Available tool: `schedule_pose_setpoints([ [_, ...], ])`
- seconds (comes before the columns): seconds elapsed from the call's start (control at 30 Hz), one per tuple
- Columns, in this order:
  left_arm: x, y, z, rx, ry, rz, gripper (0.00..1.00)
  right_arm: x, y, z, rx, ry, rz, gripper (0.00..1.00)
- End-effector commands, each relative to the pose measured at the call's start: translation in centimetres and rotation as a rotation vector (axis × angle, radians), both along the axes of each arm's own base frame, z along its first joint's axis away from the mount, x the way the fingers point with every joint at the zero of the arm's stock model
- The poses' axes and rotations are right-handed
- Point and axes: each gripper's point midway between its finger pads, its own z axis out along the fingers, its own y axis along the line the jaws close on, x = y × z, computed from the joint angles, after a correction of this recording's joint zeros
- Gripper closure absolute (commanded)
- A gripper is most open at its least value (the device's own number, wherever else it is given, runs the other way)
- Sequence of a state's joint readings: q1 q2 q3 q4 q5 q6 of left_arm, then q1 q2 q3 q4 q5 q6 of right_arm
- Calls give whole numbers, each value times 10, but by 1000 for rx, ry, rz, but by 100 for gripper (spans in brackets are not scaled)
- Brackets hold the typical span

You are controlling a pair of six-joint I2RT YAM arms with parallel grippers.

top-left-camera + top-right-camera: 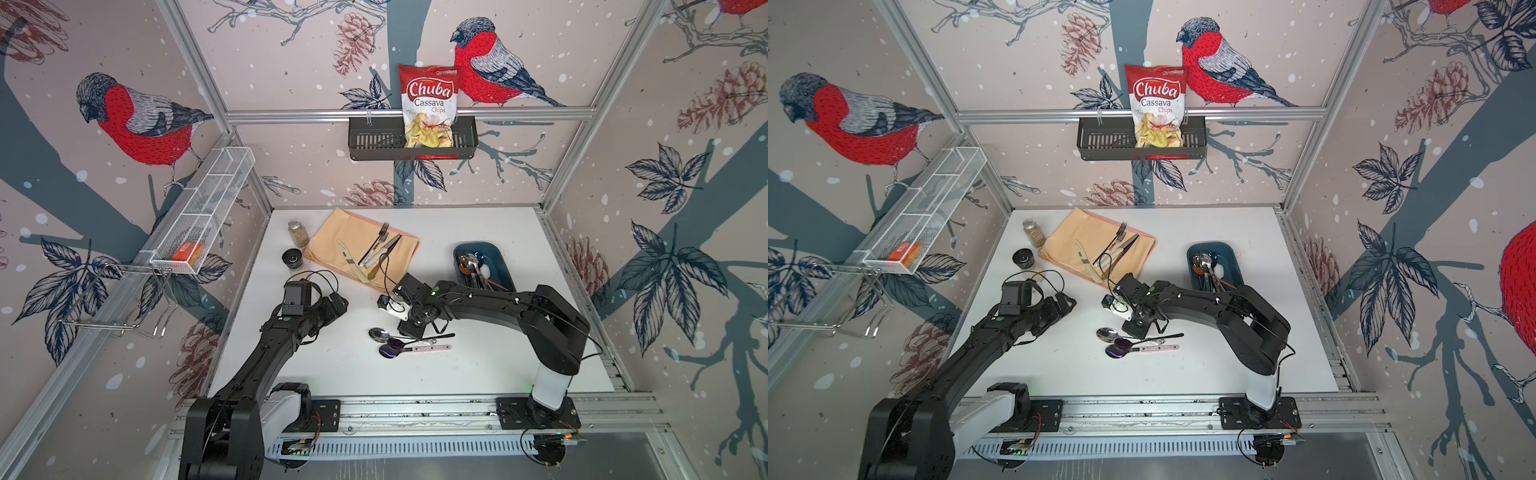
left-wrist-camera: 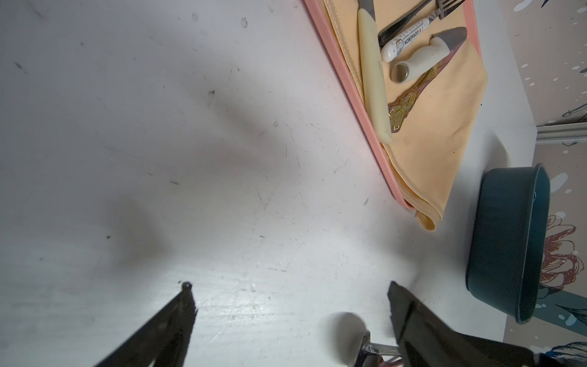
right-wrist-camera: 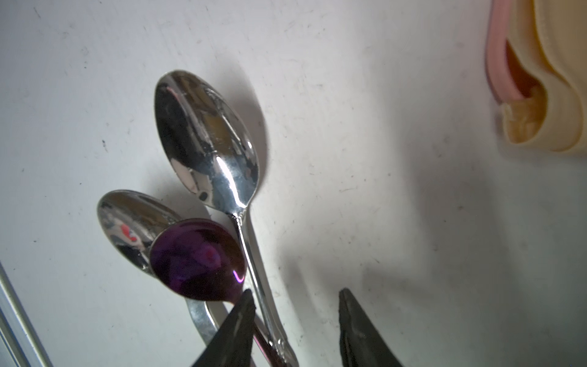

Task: Put the spoon into the storage box
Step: Pick up the spoon from the center of the board.

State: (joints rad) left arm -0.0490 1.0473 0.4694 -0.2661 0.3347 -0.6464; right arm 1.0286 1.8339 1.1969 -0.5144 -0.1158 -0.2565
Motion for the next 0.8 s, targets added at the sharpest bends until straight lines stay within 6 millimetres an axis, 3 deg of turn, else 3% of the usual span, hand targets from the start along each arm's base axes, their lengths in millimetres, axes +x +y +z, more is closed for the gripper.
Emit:
schedule_pose_setpoints([
  [0.0, 2, -1, 3, 4, -14, -17, 4, -7, -6, -9, -55, 19, 16, 56],
  [0.77, 3, -4, -4, -8, 15, -45, 4, 4, -6, -28, -170, 2, -10, 64],
])
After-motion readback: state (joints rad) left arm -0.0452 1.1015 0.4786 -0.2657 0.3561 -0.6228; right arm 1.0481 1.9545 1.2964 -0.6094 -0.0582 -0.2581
